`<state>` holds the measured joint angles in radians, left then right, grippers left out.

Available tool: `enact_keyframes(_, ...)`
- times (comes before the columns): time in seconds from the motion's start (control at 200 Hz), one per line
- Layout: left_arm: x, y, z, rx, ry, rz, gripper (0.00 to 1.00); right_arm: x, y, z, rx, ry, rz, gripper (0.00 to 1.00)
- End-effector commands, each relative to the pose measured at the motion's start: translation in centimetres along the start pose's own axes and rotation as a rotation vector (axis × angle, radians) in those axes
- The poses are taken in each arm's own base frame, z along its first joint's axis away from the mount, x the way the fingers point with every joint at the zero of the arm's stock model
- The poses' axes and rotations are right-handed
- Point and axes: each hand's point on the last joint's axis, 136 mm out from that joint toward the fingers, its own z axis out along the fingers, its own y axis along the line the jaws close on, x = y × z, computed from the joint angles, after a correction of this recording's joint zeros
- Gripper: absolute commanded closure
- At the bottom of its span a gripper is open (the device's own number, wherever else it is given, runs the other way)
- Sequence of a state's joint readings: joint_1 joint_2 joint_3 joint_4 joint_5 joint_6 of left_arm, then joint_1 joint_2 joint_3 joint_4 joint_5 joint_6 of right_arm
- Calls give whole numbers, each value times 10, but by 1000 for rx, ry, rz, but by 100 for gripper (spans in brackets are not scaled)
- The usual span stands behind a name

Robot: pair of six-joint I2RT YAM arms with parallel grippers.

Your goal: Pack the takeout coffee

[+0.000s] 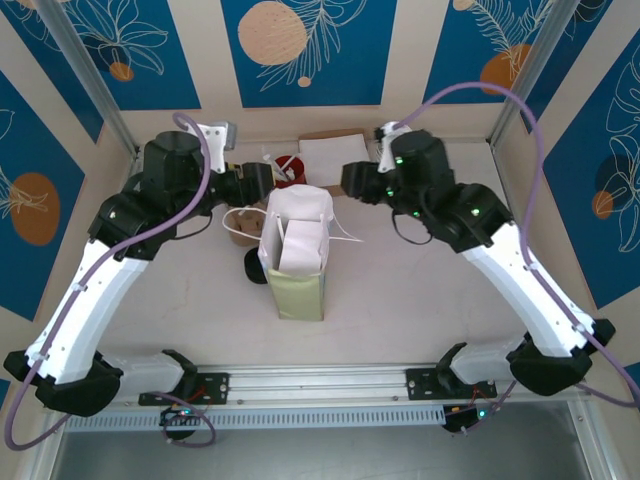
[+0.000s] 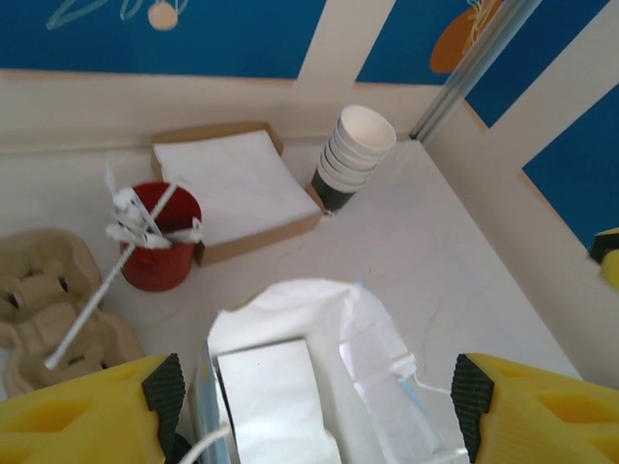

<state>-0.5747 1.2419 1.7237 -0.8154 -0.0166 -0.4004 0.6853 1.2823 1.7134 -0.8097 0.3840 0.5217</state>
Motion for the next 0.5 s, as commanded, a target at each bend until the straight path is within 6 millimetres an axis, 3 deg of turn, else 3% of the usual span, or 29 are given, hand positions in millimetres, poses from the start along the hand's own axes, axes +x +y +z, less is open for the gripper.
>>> enact_keyframes(0.0,-19,18,-6,-87,-58,54,22,-14,-19,-20,2,-59,-21,49)
enact_keyframes(0.24,-39,78,-6,-297,-169,55,3,-11,-102,-35,179,-135,37,40)
enact_keyframes(0.355,-37,117,-8,-429,-221,55,0,-1,-146,-38,284,-173,78,32)
enact_keyframes(0.495,-18,174,-9,-594,-267,31,0,22,-198,-29,383,-183,132,18)
